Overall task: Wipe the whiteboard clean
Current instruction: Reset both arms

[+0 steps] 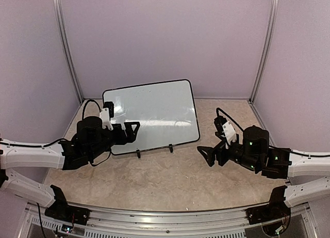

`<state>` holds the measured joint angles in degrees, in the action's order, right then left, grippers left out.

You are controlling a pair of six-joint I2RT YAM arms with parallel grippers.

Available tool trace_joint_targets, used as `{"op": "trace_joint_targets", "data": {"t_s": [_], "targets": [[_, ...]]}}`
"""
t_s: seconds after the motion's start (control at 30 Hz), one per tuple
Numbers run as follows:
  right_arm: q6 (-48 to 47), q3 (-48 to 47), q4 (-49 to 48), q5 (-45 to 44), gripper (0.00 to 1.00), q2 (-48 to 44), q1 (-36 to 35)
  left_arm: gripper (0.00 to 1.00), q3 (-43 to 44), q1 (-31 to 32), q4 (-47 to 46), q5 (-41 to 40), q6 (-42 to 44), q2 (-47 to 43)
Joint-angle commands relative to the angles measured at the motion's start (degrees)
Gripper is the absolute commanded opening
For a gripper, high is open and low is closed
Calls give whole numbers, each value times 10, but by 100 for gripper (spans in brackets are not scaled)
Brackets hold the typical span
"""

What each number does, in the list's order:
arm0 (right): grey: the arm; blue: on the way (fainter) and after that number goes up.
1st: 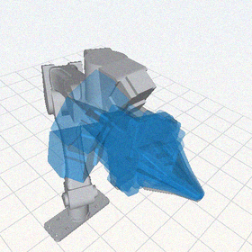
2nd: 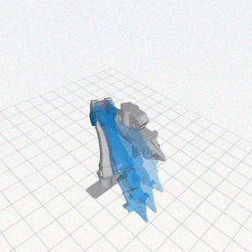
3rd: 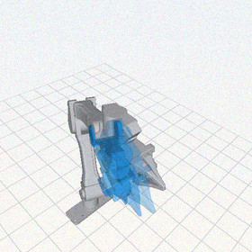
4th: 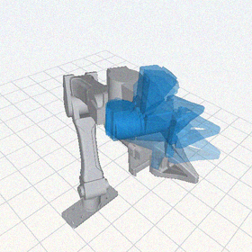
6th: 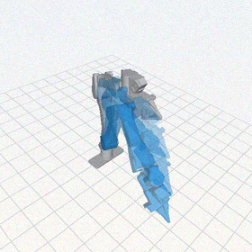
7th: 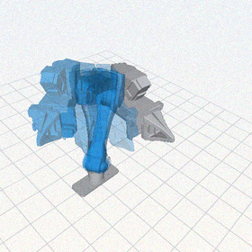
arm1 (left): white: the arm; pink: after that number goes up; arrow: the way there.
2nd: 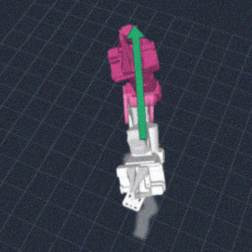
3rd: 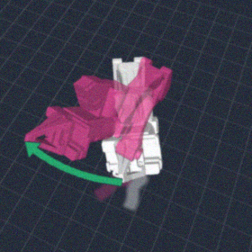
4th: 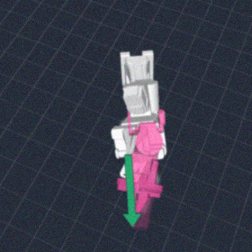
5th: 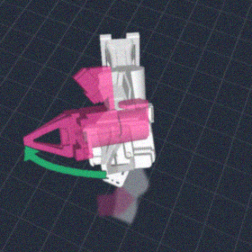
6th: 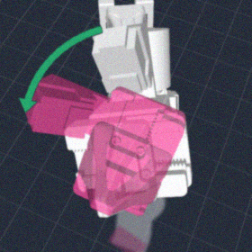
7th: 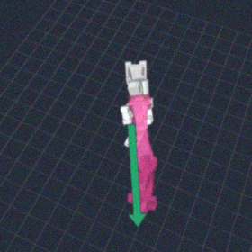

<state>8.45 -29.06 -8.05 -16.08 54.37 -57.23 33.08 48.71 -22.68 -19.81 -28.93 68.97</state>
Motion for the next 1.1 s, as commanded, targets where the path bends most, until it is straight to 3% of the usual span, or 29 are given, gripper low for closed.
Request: {"op": "trace_joint_targets", "data": {"t_s": [0.0, 1.07], "targets": [[1, 8, -16, 4, 100, -6, 7, 99, 11, 4, -12, -8, 12, -4], [2, 14, -24, 15, 100, -4, 14, 99, 8, 4, -14, -15, 8, -3]]}}
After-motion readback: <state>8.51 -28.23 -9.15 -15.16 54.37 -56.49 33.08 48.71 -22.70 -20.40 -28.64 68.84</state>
